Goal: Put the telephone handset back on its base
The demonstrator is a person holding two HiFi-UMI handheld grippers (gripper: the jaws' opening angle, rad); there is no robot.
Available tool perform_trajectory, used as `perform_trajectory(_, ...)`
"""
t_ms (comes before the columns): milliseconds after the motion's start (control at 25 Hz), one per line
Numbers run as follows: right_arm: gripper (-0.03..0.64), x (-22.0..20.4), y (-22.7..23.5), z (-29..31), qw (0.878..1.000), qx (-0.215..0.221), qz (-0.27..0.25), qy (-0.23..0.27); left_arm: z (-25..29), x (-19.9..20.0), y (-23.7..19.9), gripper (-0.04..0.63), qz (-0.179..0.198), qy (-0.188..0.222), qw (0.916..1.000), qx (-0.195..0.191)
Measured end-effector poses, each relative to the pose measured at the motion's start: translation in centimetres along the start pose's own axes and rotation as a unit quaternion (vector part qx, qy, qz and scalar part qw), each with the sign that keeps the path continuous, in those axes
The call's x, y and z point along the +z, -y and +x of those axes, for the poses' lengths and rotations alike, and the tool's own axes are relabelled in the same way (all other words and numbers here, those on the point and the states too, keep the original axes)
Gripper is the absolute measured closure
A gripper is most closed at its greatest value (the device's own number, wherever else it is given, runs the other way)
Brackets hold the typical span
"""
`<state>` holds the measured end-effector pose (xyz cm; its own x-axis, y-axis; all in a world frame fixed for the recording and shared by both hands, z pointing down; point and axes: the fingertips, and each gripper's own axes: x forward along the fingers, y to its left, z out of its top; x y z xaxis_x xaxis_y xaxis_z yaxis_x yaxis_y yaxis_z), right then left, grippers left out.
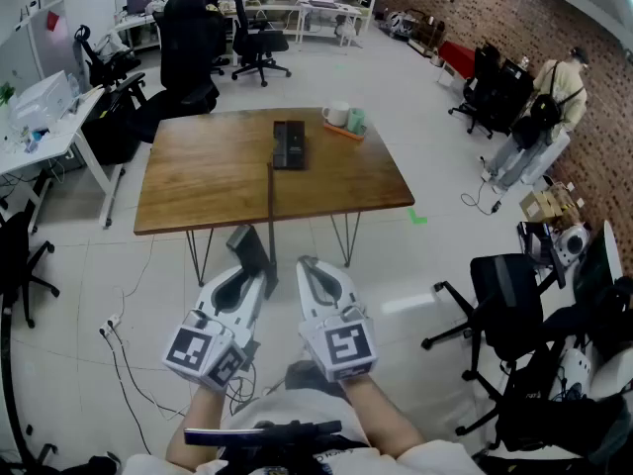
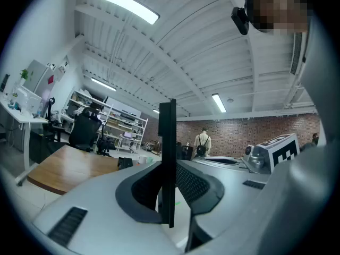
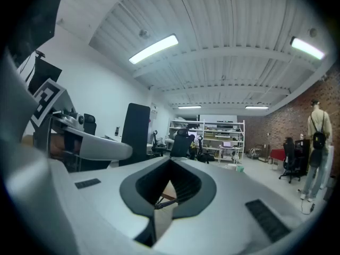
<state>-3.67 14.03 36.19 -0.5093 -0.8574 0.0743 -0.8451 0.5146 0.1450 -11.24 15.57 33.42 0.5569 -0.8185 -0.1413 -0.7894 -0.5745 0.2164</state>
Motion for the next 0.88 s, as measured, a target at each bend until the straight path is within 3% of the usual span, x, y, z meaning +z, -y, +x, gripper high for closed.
perform_trajectory(360,0.612,-0.1,0.3,1.3,1.000,-0.009,0.005,-0.001,0.4,0.1,-1.8,0.522,-0.002,-0.009,1.0000,-0.001)
perform_trajectory(880,0.612,0.0,3.8,6.1,1.000,-0.022,0.018,0.008,5.4,0.1,-4.6,0.523,0.004,-0.022,0.9997,-0.013)
